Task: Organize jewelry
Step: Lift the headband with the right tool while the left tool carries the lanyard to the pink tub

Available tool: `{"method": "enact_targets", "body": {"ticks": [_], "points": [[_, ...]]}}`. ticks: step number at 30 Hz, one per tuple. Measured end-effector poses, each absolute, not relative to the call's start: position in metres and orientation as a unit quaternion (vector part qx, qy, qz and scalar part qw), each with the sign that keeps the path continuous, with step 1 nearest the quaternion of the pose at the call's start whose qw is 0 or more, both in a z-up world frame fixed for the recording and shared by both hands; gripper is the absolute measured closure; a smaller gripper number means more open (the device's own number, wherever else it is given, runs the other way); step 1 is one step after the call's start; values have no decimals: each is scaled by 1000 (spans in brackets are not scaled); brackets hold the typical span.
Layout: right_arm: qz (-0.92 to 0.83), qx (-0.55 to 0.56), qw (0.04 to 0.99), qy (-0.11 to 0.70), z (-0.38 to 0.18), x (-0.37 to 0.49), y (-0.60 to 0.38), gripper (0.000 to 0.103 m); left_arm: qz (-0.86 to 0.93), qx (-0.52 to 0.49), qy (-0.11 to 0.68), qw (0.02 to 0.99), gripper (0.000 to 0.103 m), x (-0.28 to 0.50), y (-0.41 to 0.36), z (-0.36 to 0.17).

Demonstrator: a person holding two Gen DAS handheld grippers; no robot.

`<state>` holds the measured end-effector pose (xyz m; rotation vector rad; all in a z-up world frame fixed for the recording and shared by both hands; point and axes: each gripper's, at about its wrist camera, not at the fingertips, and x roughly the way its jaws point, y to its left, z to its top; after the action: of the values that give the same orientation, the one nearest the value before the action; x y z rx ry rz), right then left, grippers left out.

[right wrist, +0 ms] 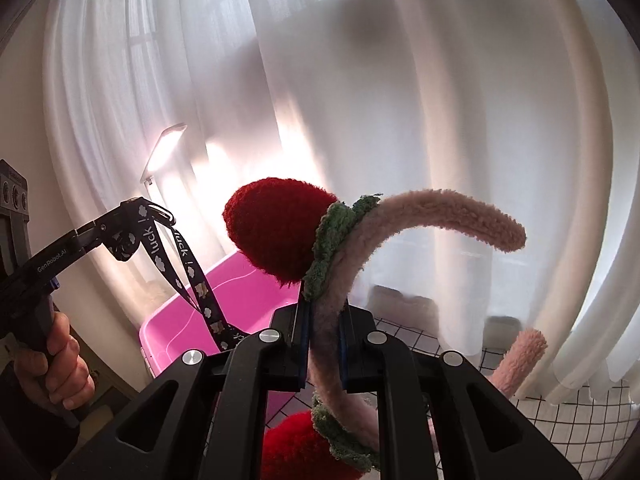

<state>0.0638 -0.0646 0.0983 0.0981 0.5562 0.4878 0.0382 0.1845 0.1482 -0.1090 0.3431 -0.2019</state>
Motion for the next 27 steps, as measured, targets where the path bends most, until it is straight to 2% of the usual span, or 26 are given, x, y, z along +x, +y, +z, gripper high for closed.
{"method": "enact_targets", "body": {"ticks": [9, 16, 27], "points": [[317, 27, 903, 289, 107, 108, 30, 92, -21, -74, 200, 977, 94, 60, 267, 125], [344, 0, 872, 348, 71, 130, 92, 92, 9, -105, 263, 959, 94, 78, 304, 78], [319, -45, 843, 431, 9, 165, 156, 91, 48, -96, 361, 926, 92, 106, 307, 17]]}}
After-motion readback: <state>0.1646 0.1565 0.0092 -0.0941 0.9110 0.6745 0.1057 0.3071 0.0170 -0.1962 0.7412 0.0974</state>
